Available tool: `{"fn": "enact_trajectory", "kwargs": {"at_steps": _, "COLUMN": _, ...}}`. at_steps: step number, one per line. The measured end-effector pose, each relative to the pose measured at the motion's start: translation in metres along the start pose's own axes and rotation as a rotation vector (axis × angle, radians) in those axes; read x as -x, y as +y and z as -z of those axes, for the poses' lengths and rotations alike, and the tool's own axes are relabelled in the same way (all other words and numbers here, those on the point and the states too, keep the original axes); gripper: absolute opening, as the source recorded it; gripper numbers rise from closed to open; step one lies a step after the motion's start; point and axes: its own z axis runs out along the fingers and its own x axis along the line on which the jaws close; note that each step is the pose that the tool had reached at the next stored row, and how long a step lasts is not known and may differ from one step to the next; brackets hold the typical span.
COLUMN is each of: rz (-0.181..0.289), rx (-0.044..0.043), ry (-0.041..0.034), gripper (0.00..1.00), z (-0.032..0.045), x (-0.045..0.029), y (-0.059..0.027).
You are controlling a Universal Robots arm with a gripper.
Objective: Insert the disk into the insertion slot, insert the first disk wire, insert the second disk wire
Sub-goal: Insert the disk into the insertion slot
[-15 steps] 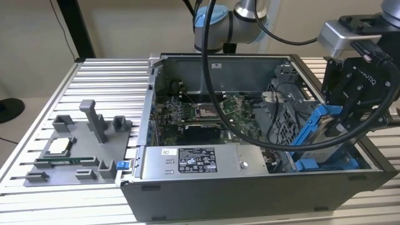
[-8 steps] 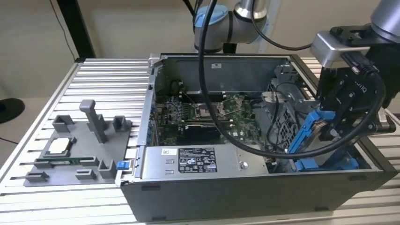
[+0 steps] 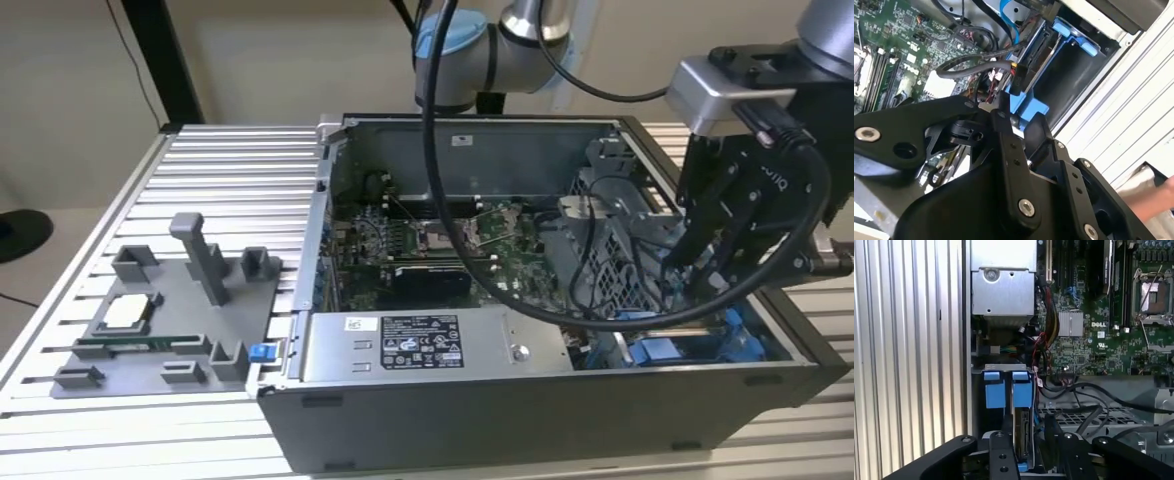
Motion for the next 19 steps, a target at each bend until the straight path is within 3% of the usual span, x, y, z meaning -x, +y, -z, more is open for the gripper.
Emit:
{"fn": "enact_trajectory", "kwargs": {"at_steps": 3, "rz": 0.000, "rx": 0.0000, "ry": -0.0002, "gripper": 1.00, "z": 0.0118, "x": 0.0009, "y": 0.0001}}
{"fn": "enact_trajectory", "kwargs": {"at_steps": 5, "rz": 0.000, "rx": -0.0044, "ry": -0.0013, "gripper": 1.00, "z": 0.0124, "x": 0.0015, "y": 0.0003}}
{"fn": "enact_trajectory", "kwargs": {"at_steps": 8, "rz": 0.009, "rx": -0.0358, "ry": -0.0028, "gripper": 1.00, "z": 0.0119, "x": 0.0021, "y": 0.0002}}
{"fn": "enact_trajectory", "kwargs": {"at_steps": 11, "rz": 0.028, "rx": -0.0609, "ry": -0.0034, "gripper": 1.00, "z": 0.0105, "x": 0.0022, "y": 0.0002}}
{"fn": "enact_trajectory", "kwargs": {"at_steps": 14, "rz": 0.051, "rx": -0.0736, "ry": -0.0041, "gripper": 1.00, "z": 0.0077, "x": 0.0024, "y": 0.0001}}
{"fn": "enact_trajectory", "kwargs": {"at_steps": 19, "rz": 0.097, "rx": -0.0869, "ry": -0.0057, "gripper": 1.00, "z": 0.0025, "x": 0.0024, "y": 0.0001}}
